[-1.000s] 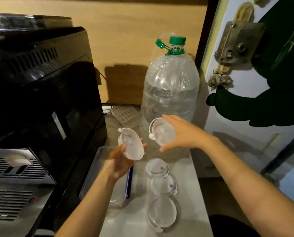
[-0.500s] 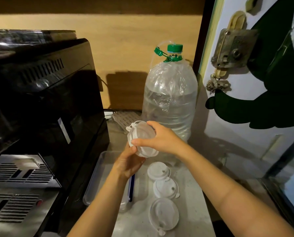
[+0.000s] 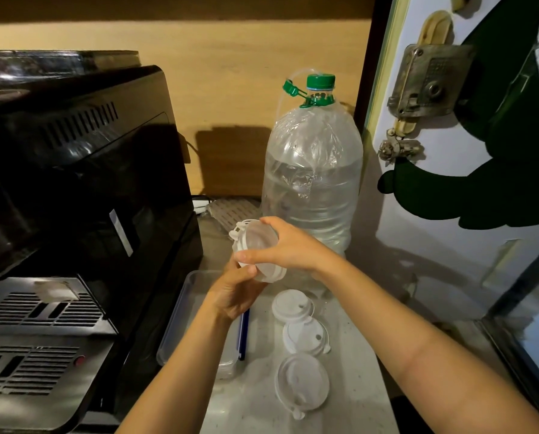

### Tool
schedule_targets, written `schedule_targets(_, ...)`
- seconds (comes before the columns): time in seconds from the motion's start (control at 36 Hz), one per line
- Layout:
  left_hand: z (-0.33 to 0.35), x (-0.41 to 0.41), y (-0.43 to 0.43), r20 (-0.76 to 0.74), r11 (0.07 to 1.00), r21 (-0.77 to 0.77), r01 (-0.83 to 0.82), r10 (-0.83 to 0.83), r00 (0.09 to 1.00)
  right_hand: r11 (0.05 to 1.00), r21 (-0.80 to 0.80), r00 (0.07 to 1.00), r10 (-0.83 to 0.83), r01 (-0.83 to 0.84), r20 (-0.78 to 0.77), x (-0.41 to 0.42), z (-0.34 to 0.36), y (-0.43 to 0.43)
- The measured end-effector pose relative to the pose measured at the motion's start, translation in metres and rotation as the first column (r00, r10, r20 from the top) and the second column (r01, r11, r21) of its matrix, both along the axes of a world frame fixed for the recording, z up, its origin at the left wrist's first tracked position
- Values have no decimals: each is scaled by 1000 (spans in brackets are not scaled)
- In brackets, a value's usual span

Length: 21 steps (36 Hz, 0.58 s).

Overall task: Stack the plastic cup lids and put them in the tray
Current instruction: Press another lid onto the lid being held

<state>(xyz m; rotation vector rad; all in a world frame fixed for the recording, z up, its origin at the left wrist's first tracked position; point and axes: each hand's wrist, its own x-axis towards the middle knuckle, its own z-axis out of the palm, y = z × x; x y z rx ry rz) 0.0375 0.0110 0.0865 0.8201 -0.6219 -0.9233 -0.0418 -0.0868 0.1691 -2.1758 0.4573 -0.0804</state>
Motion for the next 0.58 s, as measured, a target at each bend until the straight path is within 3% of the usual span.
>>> schedule_targets(0.58, 3, 3, 2, 178, 990, 129, -52, 28, 984, 997, 79, 998, 32, -28, -53, 3, -3, -6)
